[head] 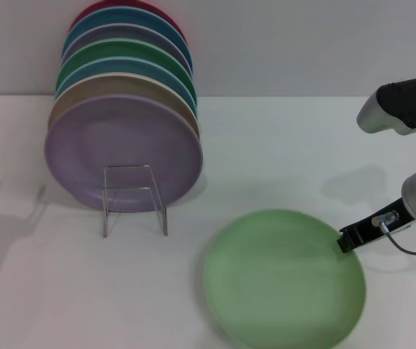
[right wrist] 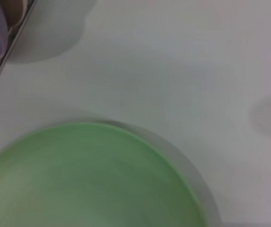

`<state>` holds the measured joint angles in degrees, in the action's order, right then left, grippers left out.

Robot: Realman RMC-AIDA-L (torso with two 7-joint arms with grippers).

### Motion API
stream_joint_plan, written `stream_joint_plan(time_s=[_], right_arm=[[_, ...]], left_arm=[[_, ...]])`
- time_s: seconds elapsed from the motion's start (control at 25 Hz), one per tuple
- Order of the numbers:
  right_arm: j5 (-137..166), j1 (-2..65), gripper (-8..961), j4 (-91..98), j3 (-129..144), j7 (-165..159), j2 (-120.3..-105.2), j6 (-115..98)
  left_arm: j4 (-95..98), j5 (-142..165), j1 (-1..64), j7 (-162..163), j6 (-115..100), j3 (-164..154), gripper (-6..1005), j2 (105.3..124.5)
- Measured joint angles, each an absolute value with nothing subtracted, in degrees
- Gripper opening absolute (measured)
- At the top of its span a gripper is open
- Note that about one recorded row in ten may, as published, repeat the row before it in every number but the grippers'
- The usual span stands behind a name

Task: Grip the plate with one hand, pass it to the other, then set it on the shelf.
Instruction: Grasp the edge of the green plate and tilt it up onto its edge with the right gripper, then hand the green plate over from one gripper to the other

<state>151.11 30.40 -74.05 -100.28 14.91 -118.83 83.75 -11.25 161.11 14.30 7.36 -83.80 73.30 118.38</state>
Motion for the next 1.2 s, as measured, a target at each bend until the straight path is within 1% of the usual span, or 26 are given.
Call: stream_joint_plan(time_s=[0.2, 0.36, 0.4, 0.44, 0.48, 0.6, 0.64, 0.68, 0.72, 0.76, 0.8, 0.84, 0.88, 0.92, 0.96, 1.0, 1.04, 1.08, 1.12, 1.16, 1.2], right_arm=[[151.2, 30.2, 2, -75.3, -100.5, 15.6, -118.8, 83.9], [150.7, 27.3, 2, -83.4, -100.1, 18.2, -118.9, 83.7], [150.5, 26.0, 3, -86.6, -100.1, 19.0, -118.93, 83.5], [150.0, 23.0, 3, -93.0, -100.3, 20.3, -119.0, 82.6], [150.0, 23.0, 3, -93.0, -100.3, 20.3, -119.0, 82.6], [146.3, 18.3, 3, -102.5, -102.0, 21.2, -119.0, 81.3], [142.6, 14.7, 3, -108.4, -103.7, 22.4, -119.08, 80.3], [142.6, 14.7, 3, -108.4, -103.7, 22.4, -119.08, 80.3], [139.5, 11.0, 4, -112.4, -104.7, 23.9, -119.23, 78.0], [138.1, 8.6, 4, -113.9, -104.8, 25.0, -119.27, 76.2], [138.1, 8.6, 4, -113.9, -104.8, 25.0, -119.27, 76.2], [134.3, 4.1, 4, -115.8, -104.9, 28.4, -119.4, 71.7], [131.9, 1.8, 4, -116.0, -104.9, 30.7, -119.53, 69.3], [131.9, 1.8, 4, -116.0, -104.9, 30.7, -119.53, 69.3], [129.1, -0.3, 4, -115.6, -104.9, 33.6, -119.66, 66.6], [127.0, -2.0, 4, -114.9, -105.0, 36.3, -119.78, 64.6], [123.7, -3.7, 5, -112.4, -105.0, 40.5, -119.91, 61.6], [123.7, -3.7, 5, -112.4, -105.0, 40.5, -119.91, 61.6], [120.3, -4.7, 5, -108.7, -104.8, 45.7, -119.91, 58.3], [120.3, -4.7, 5, -108.7, -104.8, 45.7, -119.91, 58.3], [118.6, -5.0, 5, -106.7, -104.8, 48.4, -119.91, 56.8]], left_arm=[[-11.4, 161.1, 14.4, 7.3, -83.9, 73.3, 816, 118.38], [-11.9, 161.1, 14.0, 7.3, -85.6, 73.2, 816, 118.38], [-11.9, 161.1, 14.0, 7.3, -86.4, 73.2, 816, 118.38], [-12.2, 161.1, 13.7, 7.3, -89.1, 73.2, 816, 118.4], [-12.2, 161.1, 13.7, 7.3, -89.1, 73.2, 815, 118.4], [-13.9, 161.3, 13.2, 8.0, -92.7, 73.1, 815, 118.16], [-16.0, 162.6, 13.0, 9.4, -92.8, 73.0, 815, 117.61], [-16.0, 162.6, 13.0, 9.4, -92.8, 73.0, 814, 117.61], [-16.7, 163.1, 13.0, 9.9, -92.5, 73.0, 813, 117.43], [-20.6, 165.0, 12.9, 13.4, -89.2, 72.5, 812, 115.97], [-20.6, 165.0, 12.9, 13.4, -89.2, 72.5, 811, 115.97], [-27.0, 165.6, 12.2, 18.5, -83.5, 70.2, 810, 113.13], [-27.0, 165.6, 12.2, 18.5, -83.5, 70.2, 810, 113.13], [-30.8, 165.4, 11.9, 20.5, -80.2, 68.6, 810, 111.23], [-34.3, 165.6, 11.4, 21.4, -77.4, 67.2, 810, 109.68], [-40.8, 165.6, 10.6, 22.4, -72.3, 65.2, 809, 106.88], [-45.7, 165.6, 10.1, 22.6, -68.2, 64.2, 809, 105.06], [-50.0, 165.6, 9.5, 22.6, -64.0, 63.8, 809, 103.66], [-55.8, 165.6, 9.0, 22.7, -58.2, 63.5, 809, 101.78], [-63.1, 165.6, 8.4, 23.2, -49.8, 63.3, 809, 99.17], [-63.1, 165.6, 8.4, 23.2, -49.8, 63.3, 809, 99.17]])
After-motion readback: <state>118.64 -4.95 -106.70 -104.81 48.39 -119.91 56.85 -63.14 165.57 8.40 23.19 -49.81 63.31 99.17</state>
